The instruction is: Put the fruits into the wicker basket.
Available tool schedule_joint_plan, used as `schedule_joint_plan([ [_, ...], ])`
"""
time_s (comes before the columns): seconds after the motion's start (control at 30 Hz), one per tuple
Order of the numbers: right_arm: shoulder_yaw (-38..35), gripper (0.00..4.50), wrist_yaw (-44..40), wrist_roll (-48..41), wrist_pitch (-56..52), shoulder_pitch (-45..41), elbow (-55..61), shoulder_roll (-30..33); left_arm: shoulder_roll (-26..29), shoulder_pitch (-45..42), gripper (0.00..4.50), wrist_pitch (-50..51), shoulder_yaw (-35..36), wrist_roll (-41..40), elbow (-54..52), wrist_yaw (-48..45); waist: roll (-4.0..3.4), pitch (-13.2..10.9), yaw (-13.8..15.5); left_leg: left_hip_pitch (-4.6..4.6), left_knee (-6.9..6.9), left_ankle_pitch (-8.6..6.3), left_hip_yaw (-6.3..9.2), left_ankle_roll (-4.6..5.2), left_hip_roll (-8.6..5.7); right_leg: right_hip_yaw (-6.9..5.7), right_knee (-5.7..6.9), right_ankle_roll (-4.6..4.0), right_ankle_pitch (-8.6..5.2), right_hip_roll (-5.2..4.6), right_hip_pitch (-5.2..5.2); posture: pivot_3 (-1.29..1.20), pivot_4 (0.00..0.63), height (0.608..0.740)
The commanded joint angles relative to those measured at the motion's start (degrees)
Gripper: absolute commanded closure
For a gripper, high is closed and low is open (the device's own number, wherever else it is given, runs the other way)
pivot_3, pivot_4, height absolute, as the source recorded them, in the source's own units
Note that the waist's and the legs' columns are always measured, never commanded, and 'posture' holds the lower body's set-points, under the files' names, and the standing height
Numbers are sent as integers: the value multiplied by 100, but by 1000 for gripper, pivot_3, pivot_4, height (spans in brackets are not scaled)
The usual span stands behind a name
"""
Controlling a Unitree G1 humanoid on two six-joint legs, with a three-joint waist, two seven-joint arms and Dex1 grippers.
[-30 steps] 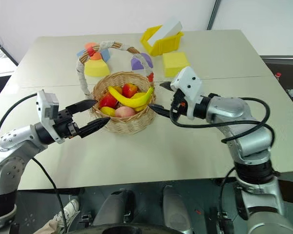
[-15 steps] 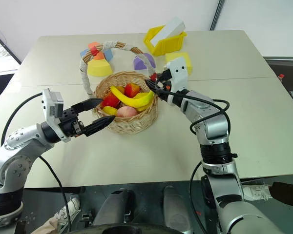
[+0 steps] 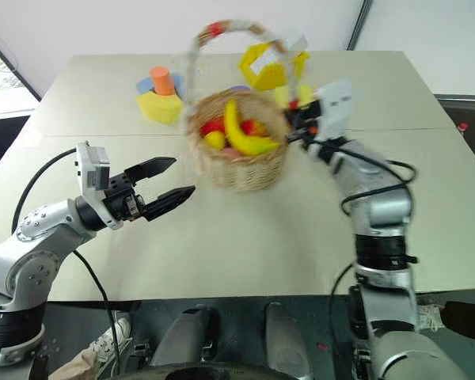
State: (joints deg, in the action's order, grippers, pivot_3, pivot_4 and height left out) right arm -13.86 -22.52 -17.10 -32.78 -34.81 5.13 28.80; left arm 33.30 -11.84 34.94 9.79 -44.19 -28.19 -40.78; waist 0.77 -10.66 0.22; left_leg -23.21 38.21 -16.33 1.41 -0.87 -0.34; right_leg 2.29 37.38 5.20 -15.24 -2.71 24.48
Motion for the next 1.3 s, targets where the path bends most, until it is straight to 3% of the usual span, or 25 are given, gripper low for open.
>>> schedule_joint_plan([
  [0.03,-739,4486,288,295,491,119,-277,607,-22,-183,0,-86,-103,-7,23,-89,0,0,-3,0,0,0,-1,1,1,0,-2,0,0,2,0,0,150,740],
  [0.33,-1140,4486,874,541,875,105,-1513,917,-75,-409,0,-124,-324,65,209,-145,-8,0,-212,29,-4,1,-34,1,17,26,19,0,0,24,0,0,150,740],
  [0.43,-1155,3145,846,467,864,155,-1499,928,-68,-393,0,-130,-314,59,201,-138,-11,0,-248,31,-4,1,-35,1,19,30,22,0,0,24,0,0,150,740],
  [0.57,-1244,1028,861,527,815,353,-1185,1108,-48,-332,0,-134,-260,79,202,-93,-12,0,-244,30,-4,1,-35,1,18,30,23,1,0,22,-1,0,150,740],
  [0.8,-2080,1028,208,171,739,1602,-370,1690,80,-199,0,-104,-104,358,578,149,-12,1,-88,28,-3,-1,-34,5,15,30,17,1,0,19,-5,0,150,740],
  [0.93,-2313,1028,-695,-375,791,2442,264,1724,130,32,0,-346,-24,747,906,191,-12,1,-118,43,-4,-2,-35,7,15,29,12,2,-1,21,-21,0,150,740],
  [1.13,-1522,1028,-1727,-1263,558,3376,1672,1411,108,500,0,-792,244,1206,1598,255,-15,2,-194,93,-14,-5,-41,10,36,39,12,1,-2,41,-59,0,150,740],
  [1.3,-460,1028,-1818,-863,951,3579,1701,1058,3,823,0,-1152,410,1505,1801,451,-13,3,-113,105,-12,-5,-32,10,34,30,-3,0,-3,37,-85,0,150,740],
])
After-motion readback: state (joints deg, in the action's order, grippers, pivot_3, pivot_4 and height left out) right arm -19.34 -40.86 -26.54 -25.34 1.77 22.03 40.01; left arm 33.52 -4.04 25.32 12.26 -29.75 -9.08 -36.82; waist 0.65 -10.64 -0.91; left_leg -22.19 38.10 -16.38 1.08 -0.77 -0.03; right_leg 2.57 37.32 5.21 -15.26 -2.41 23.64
